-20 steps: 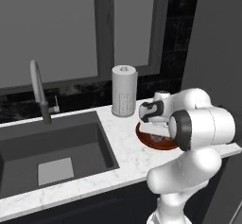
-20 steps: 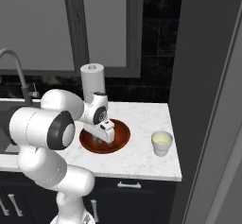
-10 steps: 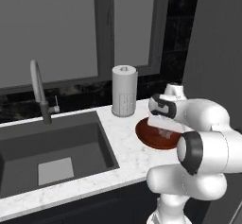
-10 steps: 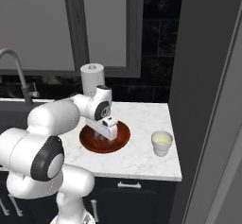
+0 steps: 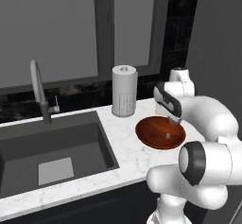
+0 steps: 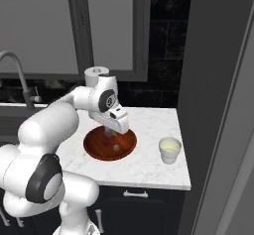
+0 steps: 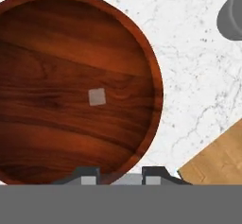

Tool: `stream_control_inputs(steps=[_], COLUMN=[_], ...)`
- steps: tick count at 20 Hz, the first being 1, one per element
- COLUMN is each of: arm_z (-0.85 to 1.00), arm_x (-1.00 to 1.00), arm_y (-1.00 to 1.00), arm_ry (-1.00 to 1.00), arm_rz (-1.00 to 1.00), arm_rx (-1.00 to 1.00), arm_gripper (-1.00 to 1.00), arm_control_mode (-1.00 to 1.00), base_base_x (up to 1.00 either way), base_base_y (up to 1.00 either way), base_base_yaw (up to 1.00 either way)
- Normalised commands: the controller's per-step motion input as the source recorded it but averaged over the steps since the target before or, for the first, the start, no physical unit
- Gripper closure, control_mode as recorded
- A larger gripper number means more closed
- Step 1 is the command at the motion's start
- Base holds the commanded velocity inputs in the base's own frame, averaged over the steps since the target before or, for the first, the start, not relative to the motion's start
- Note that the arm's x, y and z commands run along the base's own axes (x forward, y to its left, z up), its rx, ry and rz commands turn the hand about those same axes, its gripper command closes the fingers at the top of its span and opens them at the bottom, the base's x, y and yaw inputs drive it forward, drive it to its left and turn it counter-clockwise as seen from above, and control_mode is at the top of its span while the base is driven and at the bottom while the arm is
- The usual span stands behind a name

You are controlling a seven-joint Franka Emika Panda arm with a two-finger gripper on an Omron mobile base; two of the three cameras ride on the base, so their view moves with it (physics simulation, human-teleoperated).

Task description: Grab a lemon wedge from the fridge and one ice cube from the ice bowl, and put them in the glass of lemonade.

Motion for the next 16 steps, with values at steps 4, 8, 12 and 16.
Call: stream_control_inputs(steps=[4,8,12,16], arm_z=[0.32,0.02,0.00,0.00], arm_x=[0.00,-0.05,0.00,0.00], arm_y=[-0.57,-0.91,-1.00,-0.98], arm_ry=[0.04,0.09,0.10,0.07], arm_rz=[0.09,0.13,0.13,0.13], arm_rx=[-0.21,-0.19,-0.19,-0.16], arm_gripper=[1.00,1.00,1.00,1.00], arm_control_mode=[-1.00,-1.00,-1.00,-1.00], base_base_x=[0.00,0.00,0.00,0.00], base_base_y=[0.00,0.00,0.00,0.00], base_base_yaw=[0.00,0.00,0.00,0.00])
